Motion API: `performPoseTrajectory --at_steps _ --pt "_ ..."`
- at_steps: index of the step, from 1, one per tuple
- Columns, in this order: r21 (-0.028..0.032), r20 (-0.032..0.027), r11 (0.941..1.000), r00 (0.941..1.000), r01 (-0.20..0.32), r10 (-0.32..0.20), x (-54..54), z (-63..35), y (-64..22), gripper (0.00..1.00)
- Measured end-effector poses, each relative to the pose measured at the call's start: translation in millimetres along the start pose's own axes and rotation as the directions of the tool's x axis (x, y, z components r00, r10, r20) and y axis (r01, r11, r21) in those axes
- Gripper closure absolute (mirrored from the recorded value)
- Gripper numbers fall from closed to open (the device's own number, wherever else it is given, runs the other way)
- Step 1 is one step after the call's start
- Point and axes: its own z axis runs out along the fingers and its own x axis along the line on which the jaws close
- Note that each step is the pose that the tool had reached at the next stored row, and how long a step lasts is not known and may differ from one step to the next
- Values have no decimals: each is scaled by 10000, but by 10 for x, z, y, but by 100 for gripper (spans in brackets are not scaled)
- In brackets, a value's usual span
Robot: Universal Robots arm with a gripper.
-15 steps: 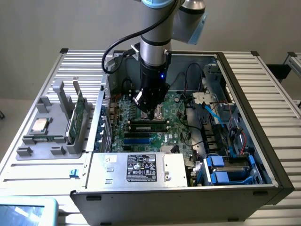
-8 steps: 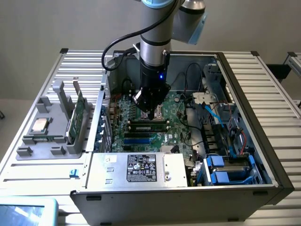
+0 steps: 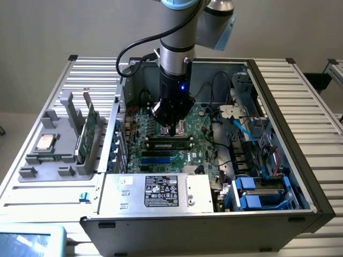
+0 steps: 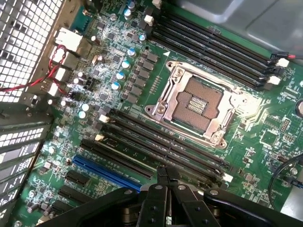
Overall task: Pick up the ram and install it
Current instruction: 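Press down the ram until it locks into place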
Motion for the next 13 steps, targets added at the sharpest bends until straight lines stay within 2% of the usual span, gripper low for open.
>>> performPoseTrajectory --at_steps 6,13 --pt "-11 17 9979 9979 -655 655 0 0 0 91" --pt "-24 34 9898 9898 -1425 1425 0 0 0 91"
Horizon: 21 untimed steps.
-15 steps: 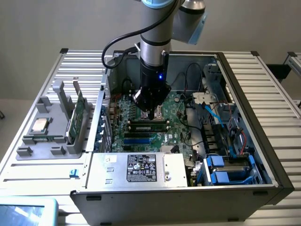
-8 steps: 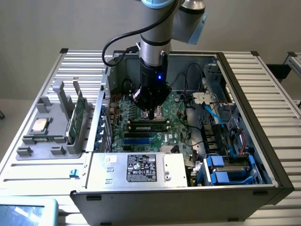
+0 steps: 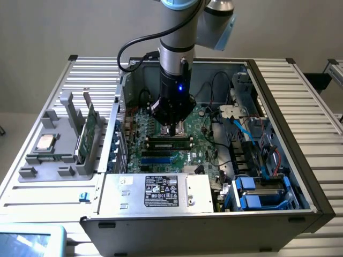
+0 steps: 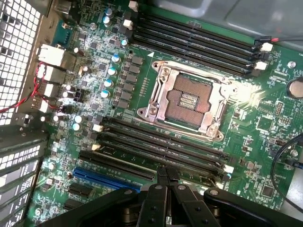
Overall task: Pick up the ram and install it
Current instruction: 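Press down the ram until it locks into place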
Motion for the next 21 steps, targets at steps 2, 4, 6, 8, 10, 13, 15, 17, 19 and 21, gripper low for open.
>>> performPoseTrajectory --at_steps 2,4,6,8,10,13,15,17,19,21 --pt "-3 5 9998 9998 -209 209 0 0 0 91" --pt "-5 10 9992 9992 -410 410 0 0 0 91" --pt "-8 14 9982 9982 -604 604 0 0 0 91" --pt "-12 19 9968 9967 -805 805 0 0 0 91" --pt "-15 25 9948 9948 -1016 1016 0 0 0 91" --pt "-21 32 9911 9911 -1334 1334 0 0 0 91" --pt "-25 37 9880 9880 -1542 1542 0 0 0 91" --pt "-28 41 9847 9847 -1743 1743 0 0 0 91" --pt "-33 46 9810 9810 -1940 1940 0 0 0 91" --pt "-36 50 9769 9769 -2136 2136 0 0 0 91"
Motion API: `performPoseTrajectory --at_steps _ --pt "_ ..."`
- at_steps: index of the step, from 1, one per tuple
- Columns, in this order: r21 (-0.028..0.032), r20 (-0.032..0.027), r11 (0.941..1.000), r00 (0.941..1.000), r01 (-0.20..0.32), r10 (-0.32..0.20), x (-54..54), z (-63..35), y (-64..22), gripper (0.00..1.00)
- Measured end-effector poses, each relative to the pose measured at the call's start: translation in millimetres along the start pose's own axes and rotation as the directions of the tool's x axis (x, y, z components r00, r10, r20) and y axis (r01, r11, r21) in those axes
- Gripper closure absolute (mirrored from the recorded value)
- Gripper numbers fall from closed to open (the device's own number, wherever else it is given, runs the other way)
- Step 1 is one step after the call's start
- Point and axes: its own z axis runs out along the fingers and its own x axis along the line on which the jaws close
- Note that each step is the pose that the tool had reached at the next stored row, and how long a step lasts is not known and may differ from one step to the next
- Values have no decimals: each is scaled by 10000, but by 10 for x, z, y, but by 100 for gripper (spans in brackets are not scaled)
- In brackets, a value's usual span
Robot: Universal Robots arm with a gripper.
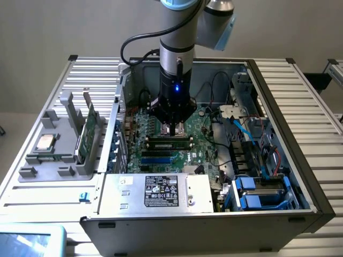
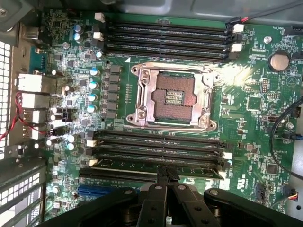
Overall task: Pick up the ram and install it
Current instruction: 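Press down the ram until it locks into place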
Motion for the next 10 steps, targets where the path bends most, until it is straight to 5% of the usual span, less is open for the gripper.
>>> performPoseTrajectory --at_steps 10 --pt "-5 9 9994 9994 -345 345 0 0 0 91"
